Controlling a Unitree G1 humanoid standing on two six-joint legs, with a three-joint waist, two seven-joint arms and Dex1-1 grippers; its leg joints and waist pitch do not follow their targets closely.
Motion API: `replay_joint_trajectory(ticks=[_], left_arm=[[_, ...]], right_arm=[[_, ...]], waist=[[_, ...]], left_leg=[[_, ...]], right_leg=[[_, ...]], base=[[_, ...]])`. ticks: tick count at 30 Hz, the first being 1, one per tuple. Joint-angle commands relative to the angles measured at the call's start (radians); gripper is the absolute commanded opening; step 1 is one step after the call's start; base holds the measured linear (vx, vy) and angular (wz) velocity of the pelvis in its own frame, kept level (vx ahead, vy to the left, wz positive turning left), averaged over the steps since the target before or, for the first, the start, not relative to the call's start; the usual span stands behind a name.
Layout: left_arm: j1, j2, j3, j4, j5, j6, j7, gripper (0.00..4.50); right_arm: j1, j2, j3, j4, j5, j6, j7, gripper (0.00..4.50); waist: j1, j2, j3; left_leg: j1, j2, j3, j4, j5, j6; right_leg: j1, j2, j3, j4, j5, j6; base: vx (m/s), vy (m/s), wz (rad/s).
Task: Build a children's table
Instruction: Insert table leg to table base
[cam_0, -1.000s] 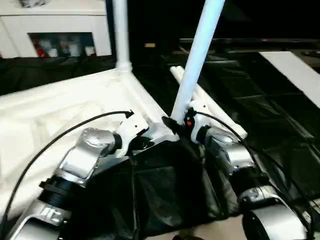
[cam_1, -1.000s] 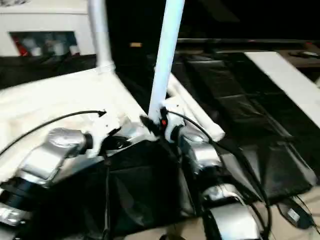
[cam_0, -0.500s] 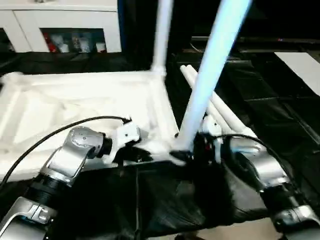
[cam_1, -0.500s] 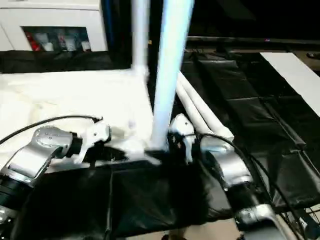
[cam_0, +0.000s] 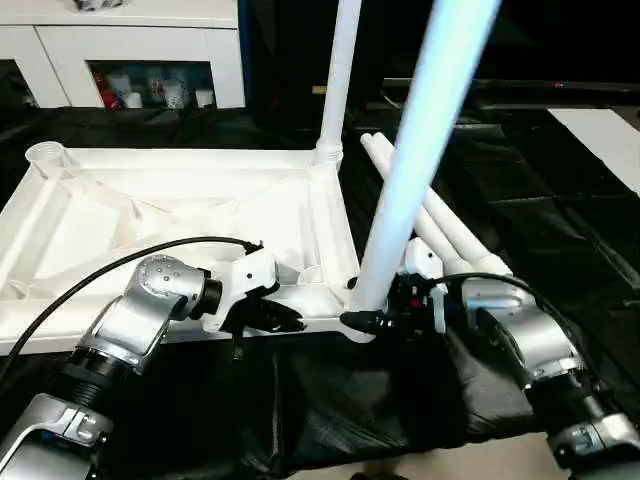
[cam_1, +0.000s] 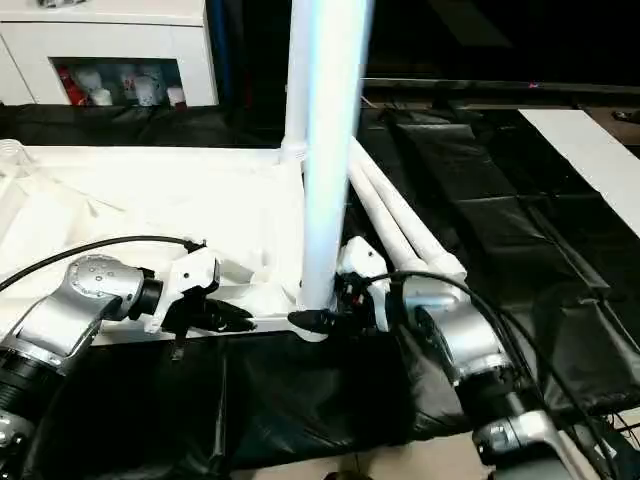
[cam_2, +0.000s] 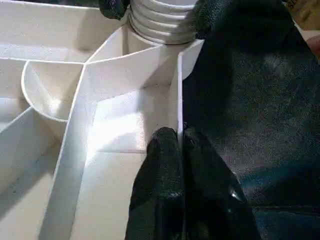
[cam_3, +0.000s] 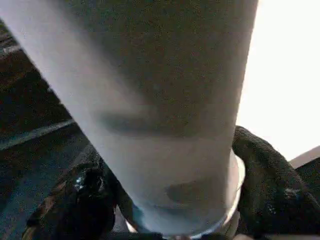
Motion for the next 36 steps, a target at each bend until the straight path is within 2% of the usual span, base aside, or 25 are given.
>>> replay_joint_trajectory(ticks=[1, 2, 3, 4, 7, 8, 11, 15, 16, 17, 18, 19, 20, 21, 22, 23, 24, 25, 26, 28, 29, 31, 34, 35, 36], left_arm=[[-0.023, -0.015, 0.022, 0.002, -0.038, -0.024, 0.014, 0.0], [-0.018, -0.014, 0.029, 0.001, -0.043, -0.022, 0.011, 0.0], [-0.017, -0.015, 0.031, 0.002, -0.045, -0.02, 0.01, 0.0], [-0.015, -0.016, 0.036, 0.002, -0.049, -0.018, 0.009, 0.0], [-0.006, -0.021, 0.046, -0.002, -0.059, -0.005, 0.015, 0.0], [-0.002, -0.024, 0.048, -0.007, -0.062, 0.002, 0.019, 0.0], [0.005, -0.032, 0.05, -0.015, -0.064, 0.014, 0.029, 0.0], [0.013, -0.053, 0.05, -0.02, -0.057, 0.026, 0.064, 0.0], [0.013, -0.06, 0.049, -0.021, -0.052, 0.031, 0.077, 0.0], [0.012, -0.085, 0.046, -0.025, -0.037, 0.05, 0.122, 0.0], [0.008, -0.124, 0.045, -0.024, -0.016, 0.074, 0.189, 0.0], [0.007, -0.129, 0.045, -0.024, -0.013, 0.077, 0.197, 0.0], [0.002, -0.158, 0.045, -0.02, 0.001, 0.094, 0.243, 0.0], [-0.003, -0.188, 0.045, -0.015, 0.013, 0.105, 0.288, 0.0], [-0.003, -0.188, 0.045, -0.015, 0.013, 0.105, 0.288, 0.0], [-0.006, -0.225, 0.047, -0.017, 0.02, 0.126, 0.336, 0.0], [-0.009, -0.26, 0.049, -0.019, 0.029, 0.139, 0.386, 0.0], [-0.009, -0.26, 0.049, -0.019, 0.029, 0.139, 0.386, 0.0], [-0.011, -0.293, 0.048, -0.023, 0.038, 0.152, 0.435, 0.0], [-0.011, -0.316, 0.042, -0.027, 0.046, 0.157, 0.466, 0.0], [-0.01, -0.332, 0.037, -0.032, 0.049, 0.161, 0.483, 0.0], [-0.006, -0.337, 0.033, -0.039, 0.048, 0.163, 0.49, 0.0], [0.009, -0.326, 0.029, -0.06, 0.056, 0.16, 0.469, 0.0], [0.013, -0.324, 0.03, -0.064, 0.057, 0.16, 0.465, 0.0], [0.019, -0.315, 0.03, -0.067, 0.058, 0.153, 0.456, 0.0]], right_arm=[[0.031, 0.02, 0.028, 0.004, 0.018, 0.022, 0.022, 2.78], [0.037, 0.03, 0.017, 0.02, 0.025, 0.023, 0.012, 2.78], [0.037, 0.033, 0.014, 0.026, 0.027, 0.022, 0.008, 2.78], [0.039, 0.039, 0.007, 0.039, 0.029, 0.02, 0.0, 2.78], [0.039, 0.067, -0.015, 0.089, 0.03, 0.004, -0.041, 2.77], [0.038, 0.08, -0.023, 0.099, 0.029, -0.002, -0.062, 2.77], [0.033, 0.114, -0.045, 0.124, 0.024, -0.01, -0.123, 2.77], [0.012, 0.163, -0.081, 0.186, 0.003, -0.031, -0.25, 2.77], [0.006, 0.174, -0.089, 0.202, 0.001, -0.033, -0.28, 2.77], [-0.018, 0.213, -0.116, 0.258, -0.007, -0.04, -0.379, 2.77], [-0.051, 0.261, -0.149, 0.33, -0.011, -0.051, -0.497, 2.77], [-0.055, 0.266, -0.153, 0.339, -0.011, -0.053, -0.511, 2.77], [-0.077, 0.295, -0.172, 0.382, -0.005, -0.056, -0.573, 2.77], [-0.097, 0.319, -0.185, 0.421, 0.001, -0.062, -0.62, 2.77], [-0.097, 0.319, -0.185, 0.421, 0.001, -0.062, -0.62, 2.77], [-0.12, 0.342, -0.195, 0.464, -0.005, -0.078, -0.678, 2.77], [-0.14, 0.361, -0.205, 0.5, -0.005, -0.089, -0.722, 2.76], [-0.14, 0.361, -0.205, 0.5, -0.005, -0.089, -0.722, 2.76], [-0.162, 0.381, -0.219, 0.533, -0.002, -0.102, -0.758, 2.76], [-0.179, 0.396, -0.231, 0.553, 0.007, -0.106, -0.777, 2.76], [-0.193, 0.408, -0.24, 0.566, 0.016, -0.106, -0.785, 2.76], [-0.199, 0.416, -0.242, 0.574, 0.015, -0.108, -0.787, 2.76], [-0.215, 0.427, -0.246, 0.599, 0.001, -0.135, -0.778, 2.76], [-0.217, 0.428, -0.246, 0.605, -0.004, -0.143, -0.778, 3.32], [-0.217, 0.426, -0.247, 0.601, -0.002, -0.149, -0.77, 3.32]], waist=[[-0.001, 0.014, -0.067], [0.001, 0.021, -0.066], [-0.001, 0.016, -0.066], [-0.001, 0.021, -0.066], [-0.004, 0.02, -0.064], [-0.004, 0.027, -0.064], [-0.01, 0.026, -0.063], [-0.015, 0.022, -0.063], [-0.016, 0.024, -0.063], [-0.022, 0.022, -0.062], [-0.028, 0.015, -0.061], [-0.032, 0.018, -0.06], [-0.038, 0.018, -0.059], [-0.036, 0.016, -0.06], [-0.036, 0.017, -0.058], [-0.035, 0.019, -0.059], [-0.037, 0.013, -0.058], [-0.035, 0.015, -0.058], [-0.036, 0.008, -0.059], [-0.036, 0.011, -0.058], [-0.036, 0.006, -0.058], [-0.036, 0.003, -0.057], [-0.038, 0.003, -0.056], [-0.04, 0.005, -0.057], [-0.041, 0.005, -0.057]], left_leg=[[0.032, 0.067, -0.03, -0.068, -0.219, 0.008], [0.031, 0.067, -0.032, -0.069, -0.226, 0.005], [0.033, 0.066, -0.031, -0.07, -0.237, 0.001], [0.032, 0.066, -0.032, -0.069, -0.24, -0.001], [0.032, 0.066, -0.034, -0.072, -0.266, -0.014], [0.034, 0.067, -0.035, -0.073, -0.278, -0.02], [0.033, 0.066, -0.039, -0.077, -0.311, -0.037], [0.032, 0.065, -0.041, -0.079, -0.31, -0.042], [0.034, 0.066, -0.039, -0.079, -0.311, -0.043], [0.035, 0.065, -0.04, -0.079, -0.321, -0.049], [0.029, 0.064, -0.043, -0.081, -0.325, -0.057], [0.029, 0.064, -0.045, -0.082, -0.33, -0.065], [0.034, 0.063, -0.047, -0.081, -0.352, -0.072], [0.039, 0.063, -0.045, -0.078, -0.36, -0.067], [0.04, 0.062, -0.044, -0.077, -0.364, -0.064], [0.044, 0.063, -0.042, -0.076, -0.372, -0.062], [0.044, 0.062, -0.042, -0.076, -0.384, -0.061], [0.044, 0.061, -0.044, -0.077, -0.384, -0.058], [0.043, 0.063, -0.043, -0.078, -0.384, -0.056], [0.047, 0.061, -0.043, -0.076, -0.401, -0.055], [0.044, 0.061, -0.044, -0.077, -0.397, -0.049], [0.044, 0.06, -0.043, -0.078, -0.401, -0.044], [0.04, 0.061, -0.046, -0.08, -0.404, -0.042], [0.038, 0.061, -0.047, -0.08, -0.405, -0.044], [0.037, 0.061, -0.047, -0.081, -0.406, -0.045]], right_leg=[[0.034, -0.09, 0.048, -0.069, -0.162, -0.227], [0.035, -0.09, 0.048, -0.069, -0.169, -0.226], [0.034, -0.089, 0.047, -0.071, -0.178, -0.227], [0.034, -0.09, 0.048, -0.071, -0.18, -0.228], [0.035, -0.092, 0.047, -0.074, -0.211, -0.227], [0.032, -0.093, 0.048, -0.075, -0.224, -0.226], [0.034, -0.094, 0.047, -0.079, -0.273, -0.216], [0.034, -0.092, 0.047, -0.08, -0.285, -0.205], [0.031, -0.092, 0.048, -0.079, -0.28, -0.207], [0.028, -0.093, 0.049, -0.078, -0.293, -0.214], [0.033, -0.097, 0.047, -0.08, -0.33, -0.208], [0.032, -0.099, 0.047, -0.08, -0.354, -0.204], [0.029, -0.099, 0.046, -0.086, -0.396, -0.193], [0.025, -0.1, 0.048, -0.091, -0.414, -0.182], [0.023, -0.099, 0.049, -0.093, -0.415, -0.182], [0.019, -0.098, 0.05, -0.095, -0.414, -0.182], [0.02, -0.097, 0.049, -0.097, -0.427, -0.179], [0.021, -0.096, 0.048, -0.098, -0.432, -0.172], [0.02, -0.095, 0.048, -0.099, -0.43, -0.168], [0.016, -0.094, 0.048, -0.102, -0.448, -0.158], [0.017, -0.096, 0.048, -0.102, -0.455, -0.15], [0.015, -0.094, 0.048, -0.105, -0.468, -0.14], [0.015, -0.096, 0.047, -0.106, -0.484, -0.127], [0.015, -0.097, 0.047, -0.104, -0.481, -0.13], [0.015, -0.096, 0.046, -0.105, -0.48, -0.128]], base=[[0.0, 0.0, 0.0], [0.0, 0.0, 0.0], [0.0, 0.0, 0.0], [0.0, 0.0, 0.0], [0.0, 0.0, 0.0], [0.0, 0.0, 0.0], [0.0, 0.0, 0.0], [0.0, 0.0, 0.0], [0.0, 0.0, 0.0], [0.0, 0.0, 0.0], [0.0, 0.0, 0.0], [0.0, 0.0, 0.0], [0.0, 0.0, 0.0], [0.0, 0.0, 0.0], [0.0, 0.0, 0.0], [0.0, 0.0, 0.0], [0.0, 0.0, 0.0], [0.0, 0.0, 0.0], [0.0, 0.0, 0.0], [0.0, 0.0, 0.0], [0.0, 0.0, 0.0], [0.0, 0.0, 0.0], [0.0, 0.0, 0.0], [0.0, 0.0, 0.0], [0.0, 0.0, 0.0]])
